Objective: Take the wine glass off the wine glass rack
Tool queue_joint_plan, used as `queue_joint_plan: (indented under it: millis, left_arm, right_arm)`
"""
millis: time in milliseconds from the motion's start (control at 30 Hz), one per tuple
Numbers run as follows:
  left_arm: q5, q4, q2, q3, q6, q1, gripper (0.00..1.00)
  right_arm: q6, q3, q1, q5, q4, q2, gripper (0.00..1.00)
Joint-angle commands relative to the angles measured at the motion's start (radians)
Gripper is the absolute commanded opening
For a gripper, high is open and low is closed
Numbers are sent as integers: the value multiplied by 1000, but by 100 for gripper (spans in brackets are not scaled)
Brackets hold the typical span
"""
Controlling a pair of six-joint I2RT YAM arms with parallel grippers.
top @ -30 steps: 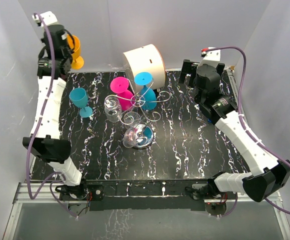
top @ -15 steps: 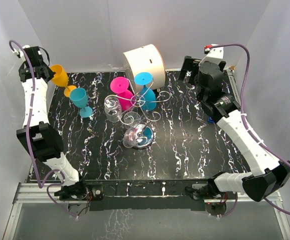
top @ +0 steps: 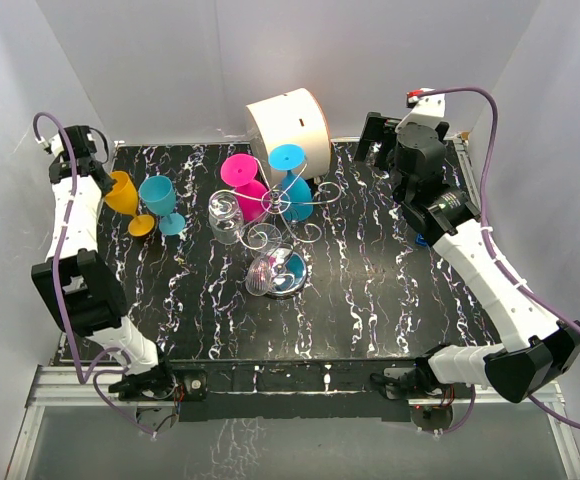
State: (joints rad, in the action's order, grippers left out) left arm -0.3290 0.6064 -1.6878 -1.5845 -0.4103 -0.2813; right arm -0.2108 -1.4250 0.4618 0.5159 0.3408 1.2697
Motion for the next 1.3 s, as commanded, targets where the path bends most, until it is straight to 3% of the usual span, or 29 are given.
queue_joint_plan:
  millis: [0, 433, 1000, 1133, 1267]
  left_arm:
    - [17, -38, 84, 44, -23, -7, 0]
    - [5, -249, 113, 164, 4, -9, 0]
    - [-12, -255, 83, 214, 15, -9, 5]
    - [-26, -242, 100, 213, 15, -9, 18]
    - [-55, -212, 128, 189, 27, -9, 43]
  right_arm:
    - [0, -15, -5, -11, -39, -20, 98]
    - [3, -3, -6, -27, -40, -38, 98]
    - [-5, -4, -6, -53, -35, -29, 98]
    - [-4, -12, -5, -56, -25, -38, 98]
    - [-18, -20, -5, -74, -19, -49, 98]
